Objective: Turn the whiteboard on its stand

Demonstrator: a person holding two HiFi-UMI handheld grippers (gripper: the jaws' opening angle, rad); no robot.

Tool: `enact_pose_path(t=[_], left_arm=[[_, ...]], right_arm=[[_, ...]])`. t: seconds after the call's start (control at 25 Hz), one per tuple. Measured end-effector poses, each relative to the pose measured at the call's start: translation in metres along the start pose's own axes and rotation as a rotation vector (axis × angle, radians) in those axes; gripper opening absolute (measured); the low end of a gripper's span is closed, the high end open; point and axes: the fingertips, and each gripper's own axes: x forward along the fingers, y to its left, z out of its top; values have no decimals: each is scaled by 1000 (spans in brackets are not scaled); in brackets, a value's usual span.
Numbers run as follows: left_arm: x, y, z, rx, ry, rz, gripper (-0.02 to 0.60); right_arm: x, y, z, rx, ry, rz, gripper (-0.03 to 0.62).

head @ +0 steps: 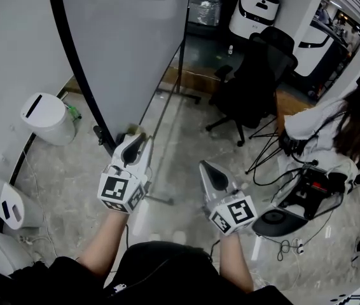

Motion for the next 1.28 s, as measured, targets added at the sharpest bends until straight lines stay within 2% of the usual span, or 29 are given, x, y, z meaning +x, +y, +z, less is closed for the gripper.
enact_pose_path(t=[0.44, 0.88, 1.28], left_arm=[[9, -42, -22, -50, 37, -79, 25], [5, -39, -26, -67, 52, -45, 3], [-3, -38, -26, -63, 46, -49, 3]], right_arm=[[-10, -4, -5, -4, 19, -39, 8], [-6, -1, -10, -12, 37, -29, 8], [-8, 5, -9, -25, 36, -25, 8]])
